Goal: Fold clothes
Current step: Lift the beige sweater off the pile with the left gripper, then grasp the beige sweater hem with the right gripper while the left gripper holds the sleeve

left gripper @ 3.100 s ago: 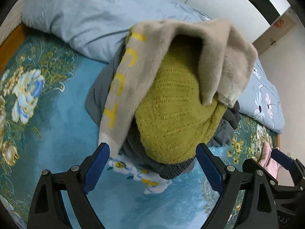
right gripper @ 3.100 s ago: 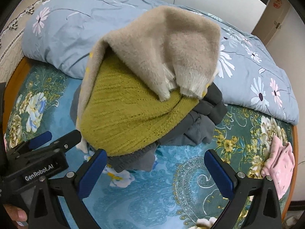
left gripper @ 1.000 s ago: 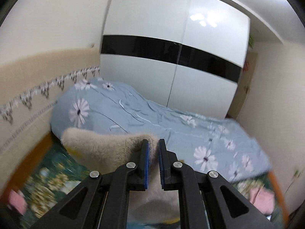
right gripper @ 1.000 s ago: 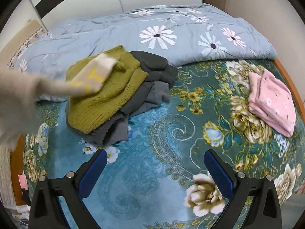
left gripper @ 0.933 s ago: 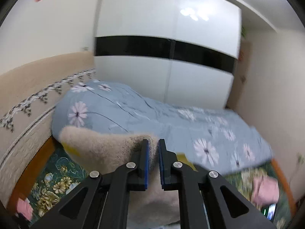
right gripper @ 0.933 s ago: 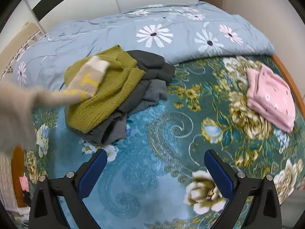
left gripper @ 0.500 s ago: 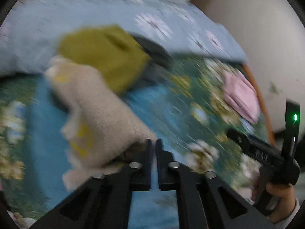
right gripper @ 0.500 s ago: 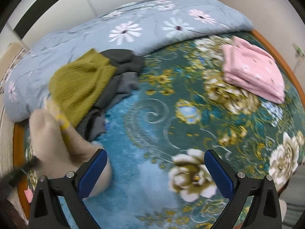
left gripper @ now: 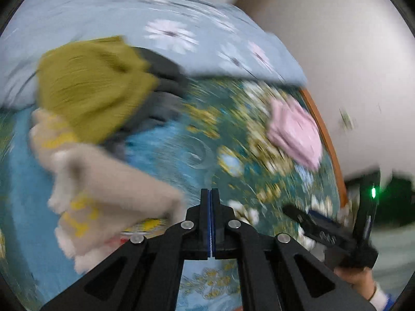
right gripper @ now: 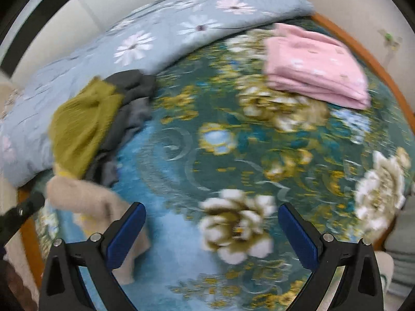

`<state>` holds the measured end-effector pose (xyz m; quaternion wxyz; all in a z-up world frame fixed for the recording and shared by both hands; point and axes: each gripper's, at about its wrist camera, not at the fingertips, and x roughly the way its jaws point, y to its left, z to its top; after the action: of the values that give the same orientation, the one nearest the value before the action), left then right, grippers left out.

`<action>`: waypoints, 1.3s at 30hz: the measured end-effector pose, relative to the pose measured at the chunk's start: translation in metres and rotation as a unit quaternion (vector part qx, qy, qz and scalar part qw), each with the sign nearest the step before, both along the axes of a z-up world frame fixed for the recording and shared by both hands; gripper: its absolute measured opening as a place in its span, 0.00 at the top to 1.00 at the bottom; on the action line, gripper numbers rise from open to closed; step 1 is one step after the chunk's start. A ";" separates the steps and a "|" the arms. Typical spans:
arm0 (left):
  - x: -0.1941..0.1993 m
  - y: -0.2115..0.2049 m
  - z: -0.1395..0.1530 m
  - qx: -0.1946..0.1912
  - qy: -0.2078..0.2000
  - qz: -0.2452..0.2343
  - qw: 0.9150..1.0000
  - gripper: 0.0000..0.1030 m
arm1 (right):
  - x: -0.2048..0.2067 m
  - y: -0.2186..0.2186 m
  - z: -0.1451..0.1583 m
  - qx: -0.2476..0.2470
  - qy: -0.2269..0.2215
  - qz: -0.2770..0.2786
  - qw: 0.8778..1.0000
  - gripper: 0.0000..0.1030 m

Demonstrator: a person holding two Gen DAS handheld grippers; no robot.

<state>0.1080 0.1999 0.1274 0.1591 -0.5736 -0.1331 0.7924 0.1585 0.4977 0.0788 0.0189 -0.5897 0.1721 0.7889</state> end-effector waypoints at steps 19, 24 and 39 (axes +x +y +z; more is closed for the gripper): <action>0.086 -0.279 -0.026 -0.009 -0.056 0.360 0.931 0.68 | -0.109 -0.333 -0.013 -0.007 -0.063 0.333 0.941 0.56; 0.095 -0.298 -0.045 -0.006 -0.078 0.385 0.920 0.68 | -0.105 -0.317 -0.034 0.007 -0.084 0.327 0.941 0.77; -0.002 -0.218 -0.109 0.045 -0.145 0.244 0.958 0.59 | -0.015 -0.135 -0.049 0.060 -0.125 0.243 0.960 0.89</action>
<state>0.1064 -0.0178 0.0181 -0.0348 -0.6249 -0.3260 0.7085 0.1439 0.3631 0.0301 -0.1168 -0.7052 -0.0275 0.6988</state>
